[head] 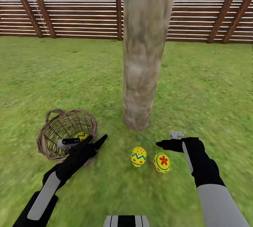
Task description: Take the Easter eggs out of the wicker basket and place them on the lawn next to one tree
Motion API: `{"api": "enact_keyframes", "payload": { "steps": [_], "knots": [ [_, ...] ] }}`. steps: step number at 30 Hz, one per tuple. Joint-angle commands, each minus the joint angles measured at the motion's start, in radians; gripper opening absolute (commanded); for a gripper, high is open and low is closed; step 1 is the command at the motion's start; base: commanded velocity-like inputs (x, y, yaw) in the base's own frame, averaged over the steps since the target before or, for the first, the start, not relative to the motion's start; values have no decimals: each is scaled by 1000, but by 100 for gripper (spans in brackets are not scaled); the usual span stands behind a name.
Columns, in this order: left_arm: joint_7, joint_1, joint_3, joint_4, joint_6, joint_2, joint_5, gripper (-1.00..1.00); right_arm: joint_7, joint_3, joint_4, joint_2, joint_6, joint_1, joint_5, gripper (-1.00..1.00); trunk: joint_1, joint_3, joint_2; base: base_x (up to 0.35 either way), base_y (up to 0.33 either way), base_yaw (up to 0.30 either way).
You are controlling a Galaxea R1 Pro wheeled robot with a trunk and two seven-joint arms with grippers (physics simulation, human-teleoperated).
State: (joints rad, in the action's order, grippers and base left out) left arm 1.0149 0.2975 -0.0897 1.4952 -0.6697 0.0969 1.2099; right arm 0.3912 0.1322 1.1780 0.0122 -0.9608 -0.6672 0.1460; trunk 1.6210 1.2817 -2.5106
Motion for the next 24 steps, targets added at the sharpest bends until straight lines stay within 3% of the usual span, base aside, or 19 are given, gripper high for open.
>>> {"api": "enact_keyframes", "payload": {
  "steps": [1,2,4,6,8,10,12,14,18,24],
  "knots": [
    [2,1,62,0,-8,26,31,100,17,1,1,-1,-3,0,10,100,-1,-3,0,0,0,0],
    [3,1,109,0,-10,35,44,100,23,0,1,-1,-3,0,9,100,-1,-7,0,0,0,0],
    [3,2,160,0,-19,46,52,100,41,0,2,-2,-3,0,9,100,-2,-15,1,0,0,0],
    [4,-1,233,0,-34,63,56,100,87,1,3,-1,-3,0,9,100,-3,-23,1,0,0,0],
    [4,-2,303,0,-41,82,58,100,155,2,22,0,-4,0,8,100,-4,-30,2,0,0,0],
    [4,-3,345,0,-43,105,58,100,238,3,64,-1,-5,0,7,100,-5,-38,2,0,0,2],
    [4,-7,374,-1,-43,131,58,100,290,3,94,-2,-9,1,7,100,-6,-46,3,0,0,92],
    [4,-9,401,-1,-43,138,59,100,307,3,101,-3,-24,1,6,100,-6,-54,3,0,0,216],
    [4,-11,466,-4,-42,142,58,100,327,1,108,-11,-41,1,6,100,-8,-71,4,0,0,274],
    [3,-12,530,-8,-41,141,56,100,329,-4,110,-12,-44,1,8,100,-10,-82,5,0,0,294]
  ]
}}
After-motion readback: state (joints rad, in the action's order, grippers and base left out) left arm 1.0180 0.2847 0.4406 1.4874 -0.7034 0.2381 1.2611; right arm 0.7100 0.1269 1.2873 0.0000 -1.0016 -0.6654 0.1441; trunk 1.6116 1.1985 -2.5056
